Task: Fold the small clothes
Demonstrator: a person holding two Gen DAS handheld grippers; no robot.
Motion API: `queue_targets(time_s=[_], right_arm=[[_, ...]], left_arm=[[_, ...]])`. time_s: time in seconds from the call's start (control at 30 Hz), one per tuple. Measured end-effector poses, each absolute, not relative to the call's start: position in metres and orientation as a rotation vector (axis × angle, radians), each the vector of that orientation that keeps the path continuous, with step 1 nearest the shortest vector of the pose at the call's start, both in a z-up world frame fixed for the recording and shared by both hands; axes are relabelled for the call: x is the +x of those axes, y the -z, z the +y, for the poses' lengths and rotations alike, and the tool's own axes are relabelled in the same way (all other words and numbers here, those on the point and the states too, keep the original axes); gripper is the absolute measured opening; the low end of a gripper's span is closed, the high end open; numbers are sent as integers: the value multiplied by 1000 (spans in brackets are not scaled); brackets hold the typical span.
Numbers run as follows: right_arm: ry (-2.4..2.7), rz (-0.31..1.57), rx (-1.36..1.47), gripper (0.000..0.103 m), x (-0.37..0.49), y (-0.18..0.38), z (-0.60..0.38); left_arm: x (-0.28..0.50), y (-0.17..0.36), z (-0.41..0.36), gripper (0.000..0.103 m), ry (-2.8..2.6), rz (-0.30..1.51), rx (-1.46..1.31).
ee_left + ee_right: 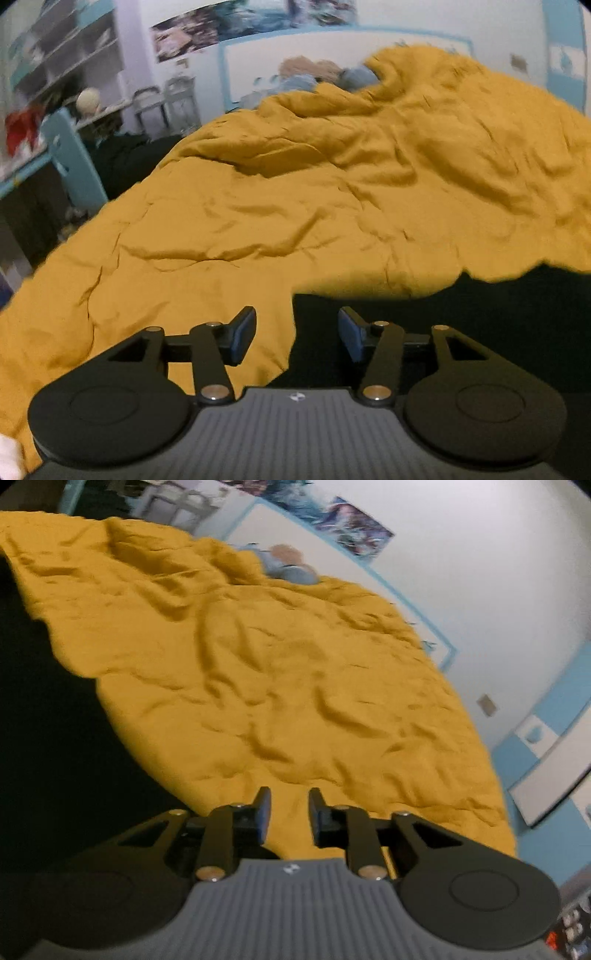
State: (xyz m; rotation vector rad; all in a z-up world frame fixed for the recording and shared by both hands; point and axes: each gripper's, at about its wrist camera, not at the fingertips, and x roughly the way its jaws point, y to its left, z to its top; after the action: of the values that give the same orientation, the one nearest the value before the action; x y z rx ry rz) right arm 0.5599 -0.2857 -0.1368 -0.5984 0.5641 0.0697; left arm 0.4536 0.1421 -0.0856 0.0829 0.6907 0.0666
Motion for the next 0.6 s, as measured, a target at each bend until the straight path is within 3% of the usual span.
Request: queue_targets(time_s=[0.23, 0.3, 0.43, 0.5, 0.6], right_arm=[[-129, 676, -393, 18, 542, 112, -310], [-157, 733, -308, 27, 531, 106, -318], [-209, 830, -113, 31, 492, 91, -337], [-227, 859, -51, 39, 469, 86, -343], [-246, 906, 34, 45, 432, 82, -354]], left_arm=[[429, 71, 164, 61, -26, 746, -17], [416, 68, 170, 62, 15, 775, -67], [378, 61, 184, 62, 66, 813, -125], [357, 57, 193, 62, 65, 819, -156], [324, 52, 210, 73, 85, 810, -240]])
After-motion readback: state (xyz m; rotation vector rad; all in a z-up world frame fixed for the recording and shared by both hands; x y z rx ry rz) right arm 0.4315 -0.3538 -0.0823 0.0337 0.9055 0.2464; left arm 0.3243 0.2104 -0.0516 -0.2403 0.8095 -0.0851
